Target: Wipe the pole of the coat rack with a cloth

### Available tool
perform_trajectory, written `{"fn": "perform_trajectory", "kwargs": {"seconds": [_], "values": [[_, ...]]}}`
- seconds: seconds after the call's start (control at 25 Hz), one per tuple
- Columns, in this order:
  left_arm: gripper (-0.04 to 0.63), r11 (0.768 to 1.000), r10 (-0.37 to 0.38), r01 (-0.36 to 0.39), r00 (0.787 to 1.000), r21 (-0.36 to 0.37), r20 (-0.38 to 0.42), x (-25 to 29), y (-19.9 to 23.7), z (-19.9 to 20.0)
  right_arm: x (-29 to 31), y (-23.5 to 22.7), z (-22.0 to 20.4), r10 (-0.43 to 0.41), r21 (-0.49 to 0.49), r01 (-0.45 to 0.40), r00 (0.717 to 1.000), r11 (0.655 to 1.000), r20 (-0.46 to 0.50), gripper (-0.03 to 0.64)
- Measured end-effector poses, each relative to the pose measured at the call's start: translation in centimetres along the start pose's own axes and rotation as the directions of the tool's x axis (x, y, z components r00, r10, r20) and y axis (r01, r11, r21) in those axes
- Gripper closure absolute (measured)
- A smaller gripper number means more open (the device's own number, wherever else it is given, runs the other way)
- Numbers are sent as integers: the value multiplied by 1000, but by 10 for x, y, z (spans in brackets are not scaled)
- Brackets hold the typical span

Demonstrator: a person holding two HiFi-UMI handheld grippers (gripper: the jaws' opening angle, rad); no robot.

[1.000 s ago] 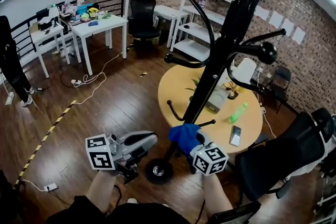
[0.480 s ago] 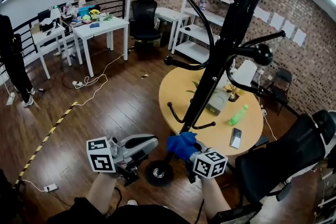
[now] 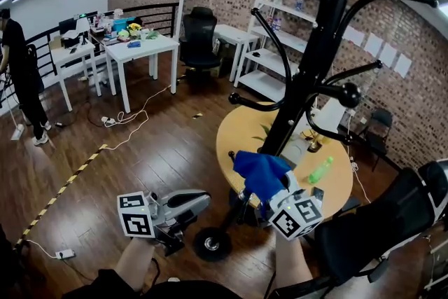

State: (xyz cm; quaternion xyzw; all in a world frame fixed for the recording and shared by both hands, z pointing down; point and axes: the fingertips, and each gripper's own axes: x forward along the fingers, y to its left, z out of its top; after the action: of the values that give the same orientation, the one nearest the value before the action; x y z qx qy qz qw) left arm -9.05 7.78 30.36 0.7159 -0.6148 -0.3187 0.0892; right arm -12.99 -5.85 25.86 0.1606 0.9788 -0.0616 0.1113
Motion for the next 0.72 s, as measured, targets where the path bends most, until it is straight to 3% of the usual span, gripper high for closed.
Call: {"fn": "perform_trajectory", "kwargs": {"seconds": [0.24,0.4,0.6,0.72], "values": [[592,1000,-4,4,1000,16,20,-2,1,9,19,13,113,15,-165,8,991,986,135,592],[592,999,-19,18,999,34,32,-1,-2,17,18,25,174,14,-202,38,968,979,249,592],[592,998,-28,26,998,56,49,-3,-3,26,6,86,221,171,-285,-87,943,955,286,592],[592,998,-33,29,998,64,55,-3,-4,30,-17,137,246,289,-380,-154,900,912,328,592]]}}
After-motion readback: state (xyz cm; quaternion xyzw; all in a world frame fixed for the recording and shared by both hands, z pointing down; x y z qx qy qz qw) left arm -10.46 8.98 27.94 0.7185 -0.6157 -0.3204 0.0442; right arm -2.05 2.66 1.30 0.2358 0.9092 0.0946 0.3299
